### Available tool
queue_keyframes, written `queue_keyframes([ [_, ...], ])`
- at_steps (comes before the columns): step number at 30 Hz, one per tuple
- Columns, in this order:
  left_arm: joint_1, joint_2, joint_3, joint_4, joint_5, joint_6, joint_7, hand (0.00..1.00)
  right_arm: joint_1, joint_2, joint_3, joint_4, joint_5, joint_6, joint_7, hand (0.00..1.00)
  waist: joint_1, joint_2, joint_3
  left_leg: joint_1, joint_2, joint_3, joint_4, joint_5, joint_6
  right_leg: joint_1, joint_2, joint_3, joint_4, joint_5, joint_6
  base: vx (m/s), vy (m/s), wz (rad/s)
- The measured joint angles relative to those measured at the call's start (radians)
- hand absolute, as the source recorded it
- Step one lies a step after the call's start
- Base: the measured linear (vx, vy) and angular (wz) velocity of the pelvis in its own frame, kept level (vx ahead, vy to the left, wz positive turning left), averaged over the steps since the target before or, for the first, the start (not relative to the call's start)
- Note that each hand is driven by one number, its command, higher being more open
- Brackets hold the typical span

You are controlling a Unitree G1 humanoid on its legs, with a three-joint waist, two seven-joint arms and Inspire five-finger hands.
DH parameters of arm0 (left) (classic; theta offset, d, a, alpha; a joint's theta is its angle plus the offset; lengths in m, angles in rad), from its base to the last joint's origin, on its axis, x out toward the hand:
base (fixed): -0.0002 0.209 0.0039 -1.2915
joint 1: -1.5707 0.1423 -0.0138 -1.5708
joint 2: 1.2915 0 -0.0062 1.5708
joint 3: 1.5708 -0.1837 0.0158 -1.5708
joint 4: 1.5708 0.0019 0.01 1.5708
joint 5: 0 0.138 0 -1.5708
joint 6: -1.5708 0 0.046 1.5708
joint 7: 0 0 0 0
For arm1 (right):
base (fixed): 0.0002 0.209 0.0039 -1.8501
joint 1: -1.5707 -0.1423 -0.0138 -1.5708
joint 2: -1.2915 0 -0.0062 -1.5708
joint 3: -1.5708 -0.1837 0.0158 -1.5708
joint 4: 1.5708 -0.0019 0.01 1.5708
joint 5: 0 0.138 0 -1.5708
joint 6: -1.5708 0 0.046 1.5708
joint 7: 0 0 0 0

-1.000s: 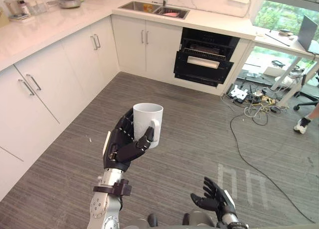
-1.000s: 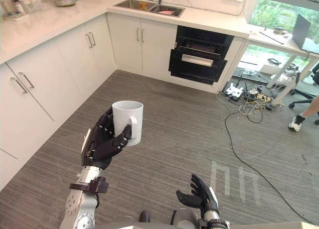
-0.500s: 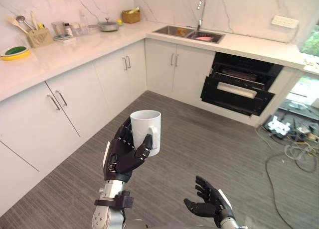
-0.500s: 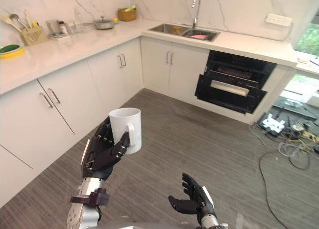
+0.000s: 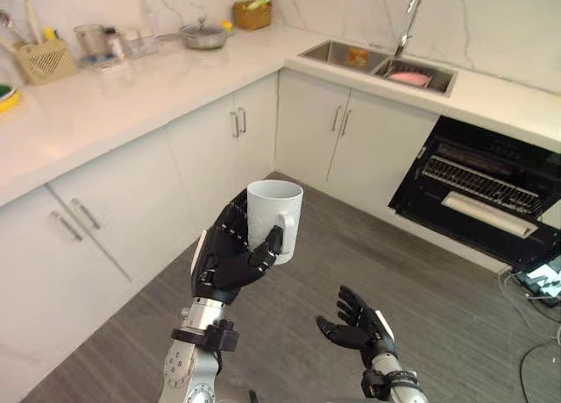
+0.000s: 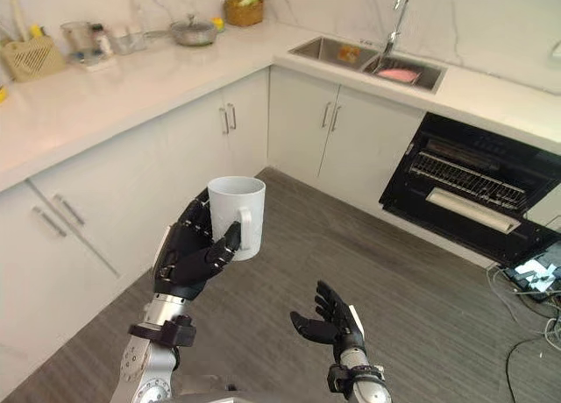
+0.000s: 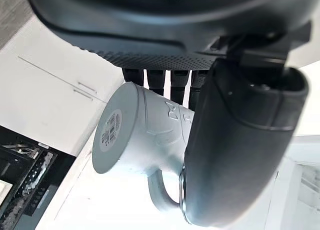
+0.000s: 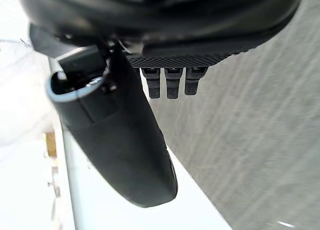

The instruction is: Walk over to the sink, pick up the cup, carry it to the dishwasher, place the cup inside the dishwasher, then close the dishwasher door

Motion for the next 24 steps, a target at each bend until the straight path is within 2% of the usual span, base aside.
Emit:
queue_keyframes([
  [1,-0.007,0.001,-0.010,-0.003,0.001,-0.012,-0.001,0.30,0.023,0.000,0.000,0.000,0.000,-0.002,0.000,0.90,-0.014,0.000,0.000,0.071,0.011,0.004,-0.056,-0.003,-0.014,-0.076,0.018,-0.048,-0.023,-0.043,-0.004,0.46,0.031,-0.03],
  [2,-0.024,0.003,-0.019,-0.004,0.001,-0.019,-0.001,0.30,0.037,0.000,-0.006,-0.002,0.000,-0.010,0.000,0.90,-0.028,-0.001,0.002,0.122,0.024,0.004,-0.098,-0.017,-0.050,-0.148,0.028,-0.103,-0.088,-0.075,-0.007,0.45,0.014,0.01],
  [3,-0.033,0.006,-0.021,-0.004,0.001,-0.019,-0.001,0.30,0.040,0.001,-0.010,-0.002,0.000,-0.011,0.000,0.90,-0.034,-0.003,0.002,0.142,0.030,0.004,-0.111,-0.023,-0.063,-0.179,0.029,-0.133,-0.134,-0.087,-0.009,0.46,-0.029,0.05],
  [5,-0.044,0.018,-0.017,-0.004,0.002,-0.018,0.000,0.30,0.041,0.000,-0.023,-0.002,0.000,-0.027,0.002,0.90,-0.059,-0.006,0.002,0.214,0.045,0.016,-0.148,-0.037,-0.085,-0.240,0.045,-0.261,-0.440,-0.073,-0.036,0.48,-0.088,-0.05],
  [6,-0.044,0.018,-0.015,-0.004,0.002,-0.017,0.000,0.30,0.041,-0.001,-0.024,-0.004,0.000,-0.034,0.003,0.90,-0.060,-0.007,0.001,0.230,0.045,0.018,-0.153,-0.039,-0.088,-0.251,0.054,-0.280,-0.508,-0.053,-0.047,0.43,-0.107,-0.10],
  [7,-0.043,0.019,-0.013,-0.003,0.002,-0.016,0.001,0.30,0.043,-0.001,-0.024,-0.009,0.000,-0.044,0.004,0.90,-0.062,-0.011,-0.001,0.250,0.040,0.016,-0.152,-0.047,-0.094,-0.258,0.073,-0.300,-0.608,0.002,-0.066,0.61,-0.162,0.00],
  [8,-0.041,0.018,-0.014,0.006,0.002,-0.016,0.000,0.30,0.049,-0.006,-0.017,-0.019,0.000,-0.054,0.007,0.90,-0.072,-0.021,-0.011,0.276,0.033,-0.005,-0.142,-0.053,-0.100,-0.252,0.091,-0.295,-0.666,0.126,-0.162,0.73,-0.157,-0.09],
  [9,-0.037,-0.007,-0.018,0.026,0.015,-0.007,0.000,0.30,0.039,-0.027,-0.013,-0.024,-0.003,-0.056,0.011,0.90,-0.071,0.033,-0.023,0.287,0.082,-0.020,-0.113,-0.055,-0.105,-0.243,0.124,-0.305,-0.638,0.108,-0.164,0.73,-0.156,-0.16],
  [10,-0.039,-0.007,-0.017,0.025,0.021,-0.008,0.001,0.30,0.033,-0.031,-0.007,-0.037,-0.003,-0.056,0.014,0.90,-0.071,0.040,-0.019,0.285,0.093,-0.026,-0.087,-0.047,-0.104,-0.240,0.133,-0.302,-0.624,0.082,-0.165,0.58,-0.125,-0.36],
  [11,-0.047,-0.008,-0.019,0.028,0.030,-0.009,0.004,0.30,0.020,-0.035,-0.001,-0.064,-0.003,-0.056,0.018,0.90,-0.074,0.050,-0.008,0.278,0.110,-0.037,-0.012,-0.018,-0.115,-0.223,0.153,-0.297,-0.604,0.046,-0.172,0.54,-0.162,-0.38],
  [13,-0.054,-0.012,-0.034,0.037,0.039,-0.009,0.007,0.30,0.022,-0.036,0.000,-0.116,-0.002,-0.056,0.018,0.90,-0.072,0.061,0.013,0.203,0.167,-0.062,0.247,0.099,-0.111,-0.147,0.195,-0.280,-0.624,-0.001,-0.176,0.50,-0.154,-0.45],
  [14,-0.052,-0.015,-0.036,0.037,0.042,-0.009,0.009,0.30,0.030,-0.045,0.007,-0.158,-0.001,-0.056,0.015,0.90,-0.064,0.065,0.025,0.120,0.219,-0.079,0.471,0.263,-0.110,-0.073,0.228,-0.250,-0.675,-0.040,-0.179,0.42,-0.102,-0.61],
  [15,-0.053,-0.019,-0.042,0.038,0.058,-0.010,0.010,0.30,0.030,-0.053,0.017,-0.183,0.000,-0.056,0.005,0.90,-0.056,0.075,0.029,0.024,0.262,-0.095,0.622,0.217,-0.121,-0.025,0.258,-0.232,-0.711,-0.054,-0.181,0.40,-0.069,-0.65],
  [16,-0.053,-0.021,-0.045,0.037,0.059,-0.010,0.009,0.30,0.028,-0.057,0.018,-0.189,0.001,-0.056,0.000,0.90,-0.053,0.079,0.025,-0.023,0.274,-0.098,0.661,0.184,-0.115,-0.008,0.267,-0.223,-0.725,-0.064,-0.186,0.39,-0.025,-0.60],
  [17,-0.053,-0.021,-0.048,0.038,0.058,-0.011,0.008,0.30,0.025,-0.066,0.020,-0.197,0.005,-0.056,-0.005,0.90,-0.049,0.072,0.023,-0.103,0.277,-0.092,0.673,0.119,-0.099,0.029,0.274,-0.199,-0.754,-0.084,-0.195,0.31,-0.003,-0.46],
  [18,-0.053,-0.021,-0.048,0.038,0.058,-0.011,0.008,0.30,0.024,-0.068,0.021,-0.202,0.011,-0.056,-0.006,0.90,-0.046,0.071,0.022,-0.138,0.272,-0.088,0.652,0.088,-0.091,0.047,0.275,-0.184,-0.766,-0.090,-0.194,0.48,0.022,-0.62],
  [19,-0.049,-0.022,-0.044,0.037,0.058,-0.013,0.008,0.30,0.024,-0.079,0.027,-0.214,0.022,-0.055,-0.006,0.90,-0.037,0.072,0.018,-0.187,0.248,-0.088,0.556,0.037,-0.087,0.074,0.274,-0.146,-0.791,-0.098,-0.188,0.41,0.044,-0.81],
  [20,-0.046,-0.025,-0.036,0.036,0.057,-0.016,0.007,0.30,0.019,-0.087,0.032,-0.224,0.026,-0.055,-0.006,0.90,-0.019,0.071,0.015,-0.220,0.211,-0.102,0.416,0.012,-0.092,0.094,0.270,-0.100,-0.810,-0.106,-0.179,0.42,0.070,-0.90],
  [21,-0.045,-0.027,-0.031,0.035,0.056,-0.018,0.007,0.30,0.014,-0.089,0.038,-0.228,0.028,-0.056,-0.006,0.90,-0.013,0.070,0.013,-0.235,0.185,-0.124,0.336,0.011,-0.093,0.104,0.266,-0.080,-0.818,-0.111,-0.174,0.45,0.154,-1.06],
  [22,-0.044,-0.032,-0.019,0.033,0.055,-0.020,0.007,0.30,-0.006,-0.090,0.041,-0.231,0.031,-0.056,-0.007,0.90,0.001,0.063,0.008,-0.275,0.112,-0.215,0.156,0.022,-0.106,0.119,0.249,-0.027,-0.824,-0.130,-0.157,0.55,0.233,-0.97],
  [23,-0.042,-0.035,-0.014,0.031,0.054,-0.020,0.008,0.30,-0.019,-0.090,0.041,-0.231,0.036,-0.057,-0.013,0.90,0.007,0.062,0.008,-0.293,0.079,-0.268,0.075,0.043,-0.114,0.127,0.241,0.006,-0.822,-0.143,-0.143,0.55,0.262,-0.94],
  [24,-0.040,-0.035,-0.013,0.030,0.054,-0.020,0.009,0.30,-0.026,-0.090,0.041,-0.231,0.037,-0.058,-0.015,0.90,0.011,0.062,0.008,-0.297,0.068,-0.285,0.053,0.073,-0.121,0.130,0.236,0.023,-0.819,-0.150,-0.130,0.37,0.216,-0.98],
])
